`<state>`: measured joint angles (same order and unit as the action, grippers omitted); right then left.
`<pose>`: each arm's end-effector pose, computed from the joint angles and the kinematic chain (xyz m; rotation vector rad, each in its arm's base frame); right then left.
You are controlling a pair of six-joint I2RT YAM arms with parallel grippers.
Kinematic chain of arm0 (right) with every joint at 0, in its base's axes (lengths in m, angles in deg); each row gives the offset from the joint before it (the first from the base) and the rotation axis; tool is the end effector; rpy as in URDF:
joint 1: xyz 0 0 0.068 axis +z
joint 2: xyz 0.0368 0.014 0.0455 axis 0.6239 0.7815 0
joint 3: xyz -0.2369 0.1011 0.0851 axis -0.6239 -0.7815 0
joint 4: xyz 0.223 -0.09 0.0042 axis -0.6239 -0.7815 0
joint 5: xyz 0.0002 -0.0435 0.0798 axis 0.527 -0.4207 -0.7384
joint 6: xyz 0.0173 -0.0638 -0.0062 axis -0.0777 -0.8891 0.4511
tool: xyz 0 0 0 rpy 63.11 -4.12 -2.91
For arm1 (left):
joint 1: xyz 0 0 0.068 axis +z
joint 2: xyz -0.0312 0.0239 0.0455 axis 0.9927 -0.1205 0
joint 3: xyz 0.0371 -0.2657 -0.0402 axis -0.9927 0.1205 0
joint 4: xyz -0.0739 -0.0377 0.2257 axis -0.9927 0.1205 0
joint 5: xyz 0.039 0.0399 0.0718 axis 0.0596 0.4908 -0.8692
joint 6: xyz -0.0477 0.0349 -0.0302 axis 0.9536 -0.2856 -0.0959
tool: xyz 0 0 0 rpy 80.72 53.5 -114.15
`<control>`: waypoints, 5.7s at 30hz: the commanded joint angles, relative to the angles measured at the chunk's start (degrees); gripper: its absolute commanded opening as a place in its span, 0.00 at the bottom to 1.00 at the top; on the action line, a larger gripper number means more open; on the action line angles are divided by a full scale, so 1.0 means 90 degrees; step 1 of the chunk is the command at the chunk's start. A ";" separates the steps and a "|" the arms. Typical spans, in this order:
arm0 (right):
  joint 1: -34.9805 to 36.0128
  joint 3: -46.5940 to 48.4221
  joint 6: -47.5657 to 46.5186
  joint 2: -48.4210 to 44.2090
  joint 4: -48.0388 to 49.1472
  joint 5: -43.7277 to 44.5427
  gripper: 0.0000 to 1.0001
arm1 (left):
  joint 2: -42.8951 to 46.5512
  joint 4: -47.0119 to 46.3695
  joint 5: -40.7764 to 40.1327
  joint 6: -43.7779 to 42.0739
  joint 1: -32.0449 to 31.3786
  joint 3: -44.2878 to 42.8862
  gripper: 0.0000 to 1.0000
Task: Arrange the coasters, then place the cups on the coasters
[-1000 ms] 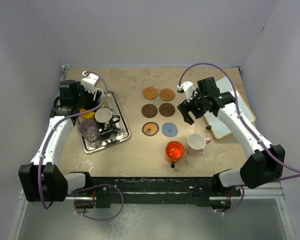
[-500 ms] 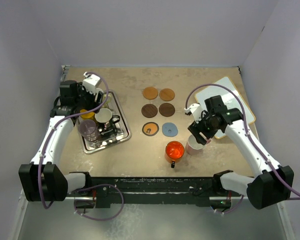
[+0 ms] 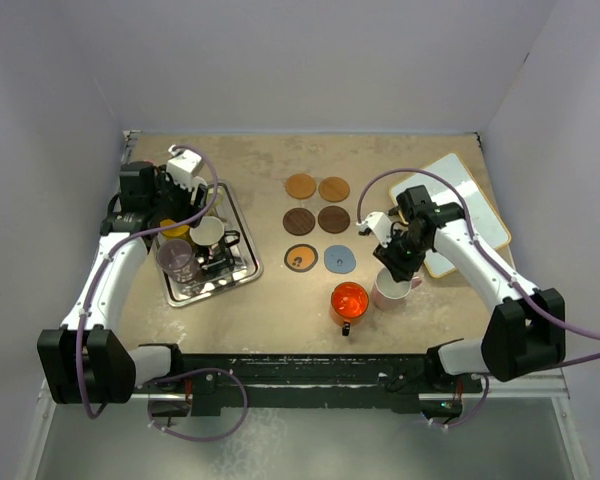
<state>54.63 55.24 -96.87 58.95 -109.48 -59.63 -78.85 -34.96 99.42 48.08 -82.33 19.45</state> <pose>0.2243 0.0755 0.2408 -1.2669 2.4640 0.1944 0.2631 -0.0151 0.3050 0.5061 2.0625 -0.2028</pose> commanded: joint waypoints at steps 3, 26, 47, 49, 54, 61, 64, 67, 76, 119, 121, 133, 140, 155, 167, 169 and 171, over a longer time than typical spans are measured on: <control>-0.0036 0.0381 -0.0293 0.0062 -0.0171 -0.0369 0.24 | 0.0155 -0.0249 0.0200 -0.0114 0.0055 0.0035 0.65; -0.0036 0.5067 0.1845 0.1912 -0.0086 0.0654 0.00 | 0.0341 -0.0306 0.0231 -0.0197 0.0044 0.0114 0.65; 0.0020 0.8876 0.3110 0.5245 -0.0261 0.1077 0.00 | 0.0402 -0.0313 0.0149 -0.0221 0.0046 0.0114 0.64; 0.0066 0.8892 0.3154 0.5369 -0.0161 0.1120 0.00 | 0.0379 -0.0321 0.0152 -0.0208 0.0044 0.0109 0.64; 0.0173 0.9116 0.3223 0.5730 -0.0029 0.1157 0.00 | 0.0370 -0.0317 0.0157 -0.0197 0.0048 0.0111 0.64; 0.0326 0.9421 0.3266 0.6181 0.0173 0.1249 0.00 | 0.0401 -0.0321 0.0151 -0.0216 0.0043 0.0132 0.64; 0.0399 0.9434 0.3266 0.6284 0.0293 0.1304 0.00 | 0.0402 -0.0328 0.0152 -0.0219 0.0046 0.0126 0.64; 0.0424 0.9444 0.3264 0.6368 0.0395 0.1330 0.00 | 0.0404 -0.0327 0.0152 -0.0226 0.0051 0.0134 0.64; 0.0439 0.9415 0.3172 0.6495 0.0395 0.1425 0.00 | 0.0404 -0.0356 0.0162 -0.0243 0.0048 0.0153 0.64; 0.0435 0.9351 0.2783 0.6612 0.0684 0.1769 0.26 | 0.0467 -0.0385 0.0148 -0.0266 0.0043 0.0202 0.64; 0.0443 0.9352 0.2745 0.6547 0.0715 0.1769 0.30 | 0.0481 -0.0384 0.0133 -0.0257 0.0049 0.0202 0.64; 0.0436 0.8735 0.2388 0.5213 0.0938 0.1934 0.50 | 0.0236 -0.0512 -0.1123 0.0178 0.0070 -0.0038 0.64; 0.0436 0.7598 0.2251 0.3809 0.0844 0.1646 0.61 | -0.0523 -0.0482 -0.1563 0.0351 0.0160 -0.0503 0.64; 0.0435 0.3129 0.1902 0.0093 0.1605 0.1455 0.65 | -0.2477 0.0004 -0.1774 0.0656 0.0418 -0.1992 0.60; 0.0416 0.1954 0.2164 -0.0703 0.2013 0.1105 0.64 | -0.3323 0.0470 -0.1630 0.0722 0.0444 -0.2572 0.45; 0.0406 0.1920 0.2176 -0.0702 0.2030 0.1045 0.64 | -0.3407 0.0502 -0.1600 0.0730 0.0444 -0.2608 0.41; 0.0391 0.1883 0.2187 -0.0716 0.2042 0.1014 0.64 | -0.3481 0.0510 -0.1577 0.0735 0.0444 -0.2626 0.38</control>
<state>58.43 72.46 -78.16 53.14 -93.83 -48.70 -109.45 -30.78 84.12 53.44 -78.70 -1.33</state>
